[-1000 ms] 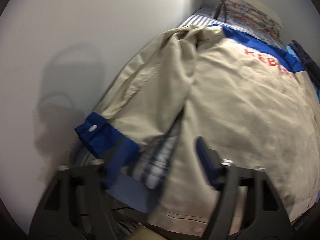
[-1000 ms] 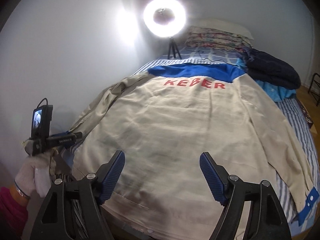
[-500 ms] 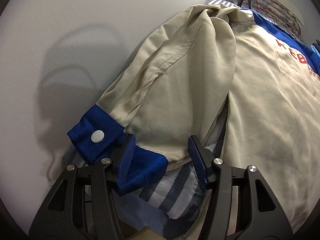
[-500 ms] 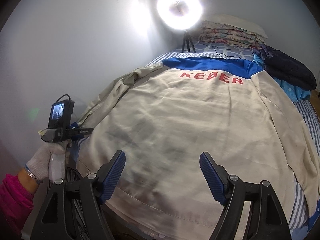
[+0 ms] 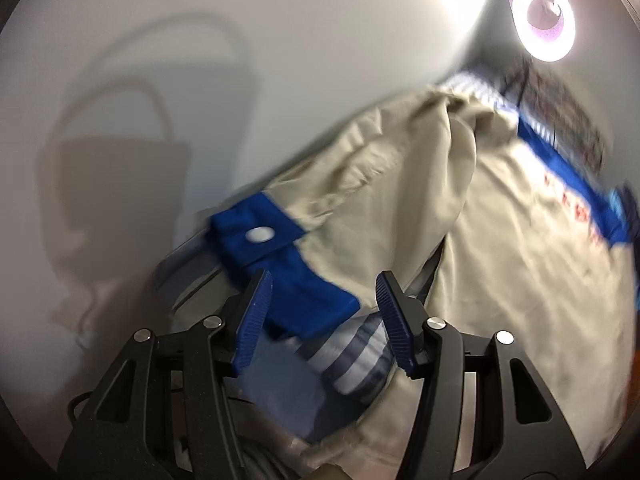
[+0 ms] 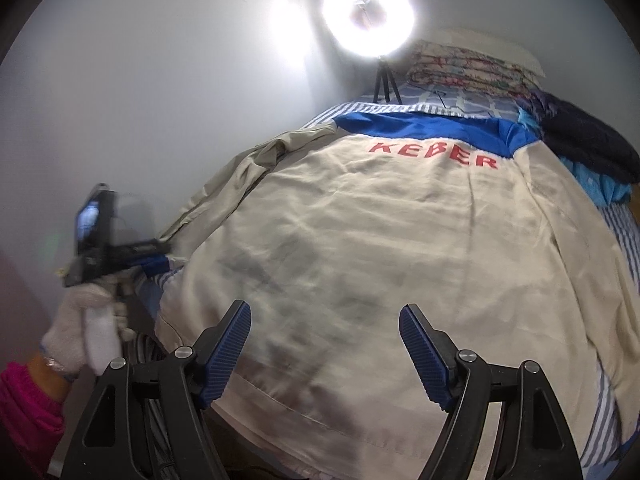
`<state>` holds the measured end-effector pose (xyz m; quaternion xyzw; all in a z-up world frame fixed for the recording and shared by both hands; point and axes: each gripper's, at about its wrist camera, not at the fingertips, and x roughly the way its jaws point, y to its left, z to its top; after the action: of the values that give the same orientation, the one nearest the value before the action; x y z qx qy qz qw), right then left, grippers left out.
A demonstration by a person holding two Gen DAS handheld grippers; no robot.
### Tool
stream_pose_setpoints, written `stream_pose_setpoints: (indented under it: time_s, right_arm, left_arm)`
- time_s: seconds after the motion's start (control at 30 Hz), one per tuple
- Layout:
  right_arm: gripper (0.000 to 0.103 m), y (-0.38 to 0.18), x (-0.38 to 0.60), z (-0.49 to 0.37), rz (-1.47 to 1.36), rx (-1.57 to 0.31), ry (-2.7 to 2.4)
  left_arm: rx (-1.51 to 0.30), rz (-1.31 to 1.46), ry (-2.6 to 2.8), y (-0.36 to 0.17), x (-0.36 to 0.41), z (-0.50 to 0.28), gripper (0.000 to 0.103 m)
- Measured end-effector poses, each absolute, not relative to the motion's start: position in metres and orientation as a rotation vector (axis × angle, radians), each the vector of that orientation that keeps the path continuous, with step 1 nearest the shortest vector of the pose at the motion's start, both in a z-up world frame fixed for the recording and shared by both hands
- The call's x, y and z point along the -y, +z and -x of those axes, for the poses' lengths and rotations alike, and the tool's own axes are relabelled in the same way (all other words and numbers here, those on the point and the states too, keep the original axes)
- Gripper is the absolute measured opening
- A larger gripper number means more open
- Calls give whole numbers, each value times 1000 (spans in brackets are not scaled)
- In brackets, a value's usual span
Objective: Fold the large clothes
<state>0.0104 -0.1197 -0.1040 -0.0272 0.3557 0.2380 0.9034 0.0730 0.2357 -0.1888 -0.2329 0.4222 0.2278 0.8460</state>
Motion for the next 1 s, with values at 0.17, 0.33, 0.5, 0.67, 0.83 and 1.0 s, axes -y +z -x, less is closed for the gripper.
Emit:
stream_pose_setpoints:
  time_s: [0.17,0.33,0.5,0.67,0.83,1.0]
  right_arm:
    - [80,-107,119,-12,51,-738,503]
    - [80,-109,122,-9,38,-741,504]
    - [80,-108,130,-10,38,-742,475]
    - [80,-109,137,-12,39,-744,452]
    - [80,-112,140,-14,41,-755,446]
    - [80,-116,141,-22,16,-773,445]
  left_arm:
    - [-908,618,507,-202,-259,-57,59]
    - [-931,647,521,-218,-271,-65,59]
    - [-924,582,563,-221,-268,-81,34]
    - [-856,405,564,-207,-245,-88,7]
    - [-751,297,491,-174,-217,-85,5]
    - [-658,150,387,-135,-176,-77,5]
